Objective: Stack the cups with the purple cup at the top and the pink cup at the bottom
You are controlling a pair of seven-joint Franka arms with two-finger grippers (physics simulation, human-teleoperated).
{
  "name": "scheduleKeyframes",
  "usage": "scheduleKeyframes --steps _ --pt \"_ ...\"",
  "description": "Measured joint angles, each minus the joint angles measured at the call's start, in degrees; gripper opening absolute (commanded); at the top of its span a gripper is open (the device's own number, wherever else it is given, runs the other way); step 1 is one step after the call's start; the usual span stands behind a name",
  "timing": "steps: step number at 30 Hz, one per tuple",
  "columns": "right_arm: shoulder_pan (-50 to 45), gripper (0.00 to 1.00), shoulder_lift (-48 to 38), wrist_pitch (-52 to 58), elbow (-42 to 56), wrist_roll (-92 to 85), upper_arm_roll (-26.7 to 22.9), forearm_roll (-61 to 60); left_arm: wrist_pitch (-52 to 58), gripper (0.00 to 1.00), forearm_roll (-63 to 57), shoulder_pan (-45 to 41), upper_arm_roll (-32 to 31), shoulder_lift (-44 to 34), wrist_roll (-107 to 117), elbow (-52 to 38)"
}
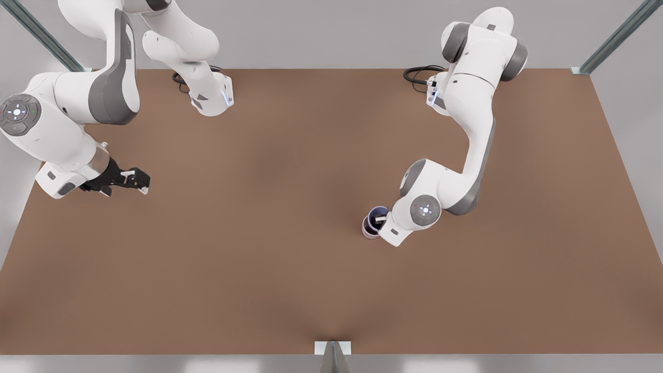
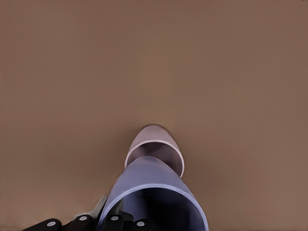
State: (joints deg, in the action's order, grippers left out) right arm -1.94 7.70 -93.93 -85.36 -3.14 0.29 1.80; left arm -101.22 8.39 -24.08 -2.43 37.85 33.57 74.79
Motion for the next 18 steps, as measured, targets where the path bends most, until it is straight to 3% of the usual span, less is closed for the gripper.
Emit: scheduleKeyframes --steps 18 --pt "0.0 1.00 0.0 -0.7 0.1 -5.6 0.0 -0.2 -2.9 0.21 1.9 0.1 -0.3 1.4 4.1 -0.1"
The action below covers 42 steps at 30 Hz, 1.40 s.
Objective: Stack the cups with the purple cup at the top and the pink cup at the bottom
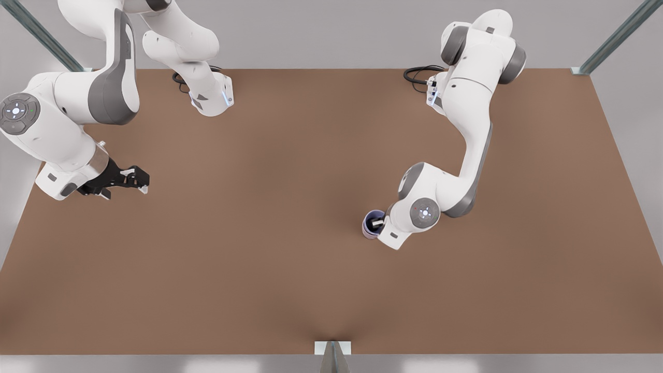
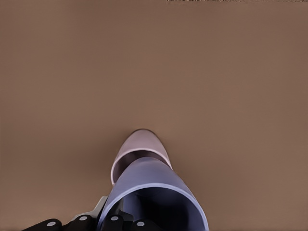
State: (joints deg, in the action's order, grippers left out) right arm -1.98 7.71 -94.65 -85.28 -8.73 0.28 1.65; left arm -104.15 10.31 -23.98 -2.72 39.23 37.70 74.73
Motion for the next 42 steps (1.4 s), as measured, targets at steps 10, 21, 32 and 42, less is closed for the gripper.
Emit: scheduleKeyframes --steps 10,21,32,42 --pt "0.0 1.00 0.0 0.0 0.0 -1.4 0.0 0.0 -1.1 0.21 -0.3 0.2 0.0 0.9 0.8 0.1" --pt "0.1 1.00 0.0 0.0 0.0 -2.2 0.0 -0.1 -1.8 0.58 -0.1 0.1 0.0 1.1 1.2 1.0" --pt "0.1 1.00 0.0 0.0 0.0 -2.7 0.0 -0.2 -1.3 1.00 -0.2 0.5 0.1 -0.3 1.4 0.9" --pt "0.1 1.00 0.0 0.0 0.0 -2.9 0.0 -0.2 14.6 1.00 -9.5 10.8 8.3 -19.3 -10.1 2.1"
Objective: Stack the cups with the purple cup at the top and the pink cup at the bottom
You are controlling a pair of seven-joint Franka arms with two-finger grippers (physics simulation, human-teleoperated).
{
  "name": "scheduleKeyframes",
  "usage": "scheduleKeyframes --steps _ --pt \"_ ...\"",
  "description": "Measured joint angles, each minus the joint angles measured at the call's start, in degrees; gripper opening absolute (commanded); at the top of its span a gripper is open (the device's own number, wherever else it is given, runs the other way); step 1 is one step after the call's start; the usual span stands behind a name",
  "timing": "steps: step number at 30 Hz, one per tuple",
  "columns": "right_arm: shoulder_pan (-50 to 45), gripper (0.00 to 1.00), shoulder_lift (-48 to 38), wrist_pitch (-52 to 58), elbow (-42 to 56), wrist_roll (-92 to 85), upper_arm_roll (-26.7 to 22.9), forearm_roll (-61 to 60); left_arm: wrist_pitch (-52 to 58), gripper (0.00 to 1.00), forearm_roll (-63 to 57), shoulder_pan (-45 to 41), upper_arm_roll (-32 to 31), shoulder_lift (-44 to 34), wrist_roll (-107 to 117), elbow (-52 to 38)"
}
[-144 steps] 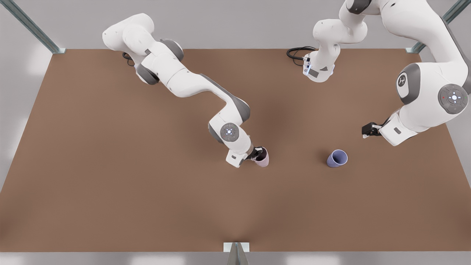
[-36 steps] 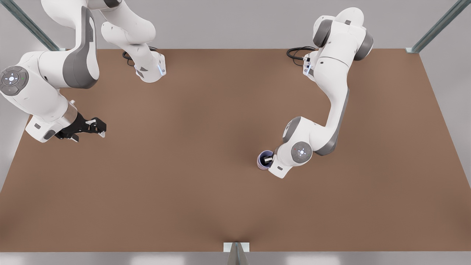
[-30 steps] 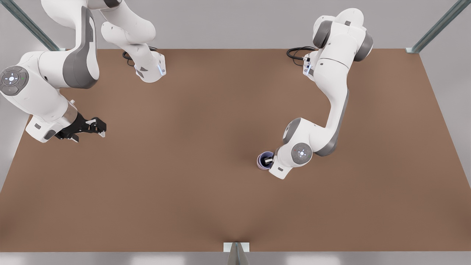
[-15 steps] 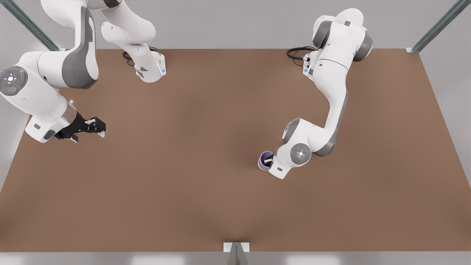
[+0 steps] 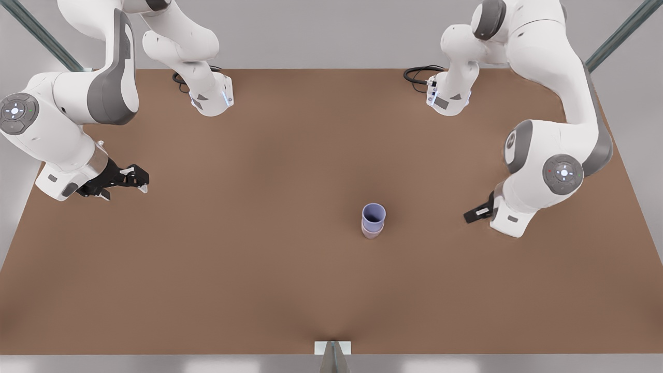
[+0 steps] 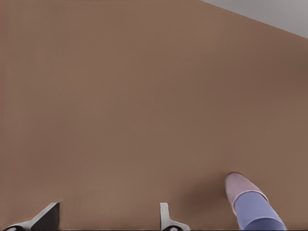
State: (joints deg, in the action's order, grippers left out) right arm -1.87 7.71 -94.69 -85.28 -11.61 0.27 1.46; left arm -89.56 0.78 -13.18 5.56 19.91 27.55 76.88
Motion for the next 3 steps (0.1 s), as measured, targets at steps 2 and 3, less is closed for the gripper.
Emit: scheduleKeyframes --steps 2,3 --pt "-0.1 1.00 0.0 0.0 0.0 0.0 0.0 0.0 1.3 1.00 -0.7 0.5 0.1 -1.6 -3.5 1.6" --pt "-0.1 1.00 0.0 0.0 0.0 0.0 0.0 0.0 1.8 1.00 -0.8 0.6 0.2 -1.9 -5.0 1.8"
